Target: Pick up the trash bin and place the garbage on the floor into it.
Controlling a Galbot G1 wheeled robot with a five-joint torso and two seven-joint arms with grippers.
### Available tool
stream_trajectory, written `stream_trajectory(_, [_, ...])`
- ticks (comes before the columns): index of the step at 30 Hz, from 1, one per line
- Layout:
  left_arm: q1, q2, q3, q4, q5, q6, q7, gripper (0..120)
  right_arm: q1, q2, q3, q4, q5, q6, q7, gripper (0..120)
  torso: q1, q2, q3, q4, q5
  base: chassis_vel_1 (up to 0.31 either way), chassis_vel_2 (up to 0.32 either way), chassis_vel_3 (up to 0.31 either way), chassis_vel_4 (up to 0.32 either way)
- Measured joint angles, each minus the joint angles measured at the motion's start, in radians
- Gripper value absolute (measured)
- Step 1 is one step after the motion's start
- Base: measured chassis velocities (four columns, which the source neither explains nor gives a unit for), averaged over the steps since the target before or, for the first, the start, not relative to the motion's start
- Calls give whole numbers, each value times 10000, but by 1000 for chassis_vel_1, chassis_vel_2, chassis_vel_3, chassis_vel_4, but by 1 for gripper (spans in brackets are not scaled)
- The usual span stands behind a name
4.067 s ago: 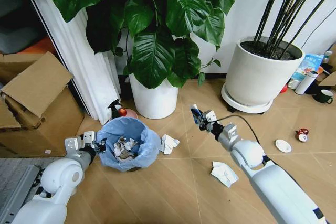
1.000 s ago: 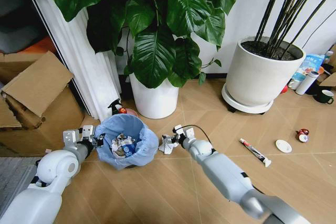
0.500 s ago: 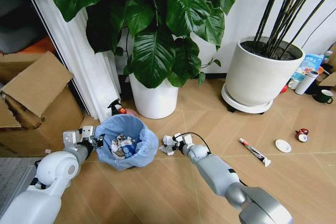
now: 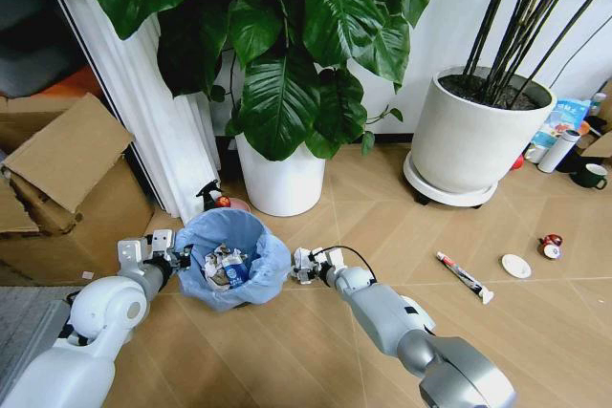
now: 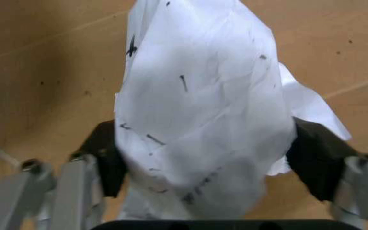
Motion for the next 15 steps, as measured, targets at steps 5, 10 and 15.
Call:
stream_trajectory(5, [3, 17, -7, -19, -2, 0, -6, 0, -95, -49, 95, 130, -32, -17, -1, 53, 0, 0, 0, 0, 0, 0, 0, 0, 0])
stream_trajectory(10, [8, 26, -11, -49, -10, 2, -9, 0, -150, -66, 140, 250, -55, -38, 24, 39, 0, 0, 0, 0, 1, 0, 0, 0, 0])
stream_trajectory(15, [20, 22, 5, -74, -10, 10, -9, 0, -256, -197, 278, 408, -128, -48, 43, 16, 0, 0, 0, 0, 1, 0, 0, 0, 0])
